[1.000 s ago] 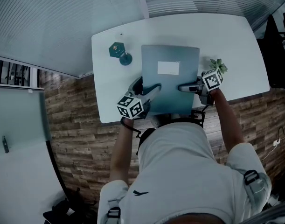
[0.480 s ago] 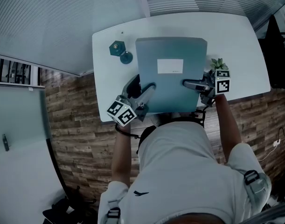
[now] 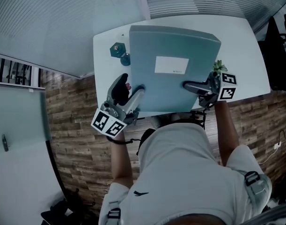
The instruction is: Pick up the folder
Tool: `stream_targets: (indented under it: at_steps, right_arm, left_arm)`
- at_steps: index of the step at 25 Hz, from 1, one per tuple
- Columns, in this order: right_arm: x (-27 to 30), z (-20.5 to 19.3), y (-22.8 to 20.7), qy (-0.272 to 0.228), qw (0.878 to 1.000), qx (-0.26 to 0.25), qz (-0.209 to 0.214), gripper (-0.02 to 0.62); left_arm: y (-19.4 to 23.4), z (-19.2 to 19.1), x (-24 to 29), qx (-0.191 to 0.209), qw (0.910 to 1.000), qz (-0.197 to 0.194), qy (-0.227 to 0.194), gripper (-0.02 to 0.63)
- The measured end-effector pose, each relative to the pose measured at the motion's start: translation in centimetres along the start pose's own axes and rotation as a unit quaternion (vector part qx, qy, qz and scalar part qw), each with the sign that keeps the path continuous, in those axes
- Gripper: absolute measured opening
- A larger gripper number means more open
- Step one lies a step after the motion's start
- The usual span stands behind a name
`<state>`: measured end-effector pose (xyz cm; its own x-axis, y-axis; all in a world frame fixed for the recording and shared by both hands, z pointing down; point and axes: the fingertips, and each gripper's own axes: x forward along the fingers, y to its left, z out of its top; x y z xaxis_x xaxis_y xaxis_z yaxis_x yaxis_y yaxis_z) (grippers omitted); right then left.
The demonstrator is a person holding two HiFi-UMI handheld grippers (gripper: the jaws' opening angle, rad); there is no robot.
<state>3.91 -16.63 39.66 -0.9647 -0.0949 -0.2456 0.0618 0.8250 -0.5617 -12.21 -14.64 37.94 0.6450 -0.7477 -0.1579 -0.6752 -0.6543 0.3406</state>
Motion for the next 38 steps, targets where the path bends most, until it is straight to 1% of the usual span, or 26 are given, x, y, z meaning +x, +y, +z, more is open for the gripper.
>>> stream_targets:
  at_steps: [3, 5, 6, 8, 10, 12, 14, 16, 17, 18, 19, 21, 22, 23, 26, 28, 31, 34, 38]
  right_arm:
    - [-0.3, 1.2, -0.2, -0.033, 0.999, -0.008, -0.025, 0.298]
    - [-0.5, 1.9, -0.3, -0.041, 0.997, -0.029, -0.058, 0.298]
    - [-0.7, 2.2, -0.5, -0.040, 0.995, -0.045, -0.082, 0.298]
    - [-0.9, 2.5, -0.7, -0.028, 0.987, -0.084, -0.137, 0.299]
    - [-1.2, 2.6, -1.0, -0.008, 0.972, -0.130, -0.195, 0.299]
    - [-1.4, 2.4, -1.4, 0.013, 0.952, -0.174, -0.252, 0.298]
    - [-1.7, 2.1, -2.1, 0.026, 0.933, -0.201, -0.298, 0.297]
    - [-2.3, 1.9, -2.5, 0.018, 0.921, -0.210, -0.329, 0.296]
    - [-2.7, 1.9, -2.5, 0.005, 0.916, -0.209, -0.342, 0.295]
    - [-3.2, 2.2, -2.4, -0.014, 0.912, -0.206, -0.354, 0.295]
    - [-3.8, 2.6, -2.3, -0.034, 0.908, -0.202, -0.366, 0.295]
    - [-5.0, 3.4, -2.0, -0.067, 0.899, -0.197, -0.385, 0.295]
    - [-5.5, 3.7, -1.9, -0.077, 0.895, -0.197, -0.392, 0.295]
    - [-5.9, 3.9, -1.9, -0.080, 0.891, -0.199, -0.399, 0.295]
    - [-6.5, 4.1, -2.0, -0.073, 0.875, -0.221, -0.425, 0.295]
    - [-6.9, 4.3, -1.9, -0.071, 0.863, -0.239, -0.439, 0.295]
    - [-7.1, 4.6, -1.3, -0.067, 0.851, -0.263, -0.448, 0.293]
    - [-6.8, 4.6, -1.3, -0.057, 0.847, -0.276, -0.450, 0.293]
    - [-6.4, 4.4, -1.5, -0.053, 0.850, -0.274, -0.446, 0.293]
  left_arm:
    - [1.4, 0.9, -1.7, -0.002, 0.9986, 0.044, -0.029, 0.365]
    - [2.2, 1.2, -2.9, -0.008, 0.9966, 0.070, -0.043, 0.365]
    - [2.4, 1.3, -3.5, -0.007, 0.9953, 0.085, -0.046, 0.361]
    - [2.9, 1.3, -4.7, 0.012, 0.9916, 0.121, -0.045, 0.350]
    - [3.2, 1.5, -5.9, 0.042, 0.9853, 0.162, -0.036, 0.343]
    - [3.8, 1.7, -7.1, 0.075, 0.9757, 0.204, -0.028, 0.324]
    - [4.3, 2.1, -8.3, 0.108, 0.9635, 0.244, -0.024, 0.321]
    - [4.7, 2.3, -9.6, 0.137, 0.9498, 0.280, -0.018, 0.299]
    - [4.9, 2.3, -10.3, 0.150, 0.9423, 0.299, -0.015, 0.283]
    - [5.2, 2.3, -11.1, 0.162, 0.9341, 0.318, -0.011, 0.217]
    - [5.4, 2.3, -11.9, 0.172, 0.9258, 0.337, -0.009, 0.136]
    - [5.7, 2.3, -13.4, 0.186, 0.9115, 0.367, -0.007, 0.074]
    - [5.8, 2.3, -14.1, 0.190, 0.9058, 0.379, -0.007, 0.024]
    - [5.9, 2.2, -14.7, 0.191, 0.9020, 0.387, -0.006, 0.006]
    - [6.3, 1.5, -15.8, 0.196, 0.8965, 0.397, 0.004, 0.006]
    - [6.3, 1.4, -16.2, 0.206, 0.8889, 0.409, 0.007, 0.006]
    - [6.2, 1.8, -16.9, 0.213, 0.8793, 0.426, 0.000, 0.006]
    - [6.6, 1.8, -17.5, 0.214, 0.8747, 0.435, -0.001, 0.006]
    - [6.8, 1.8, -17.6, 0.222, 0.8741, 0.432, 0.005, 0.006]
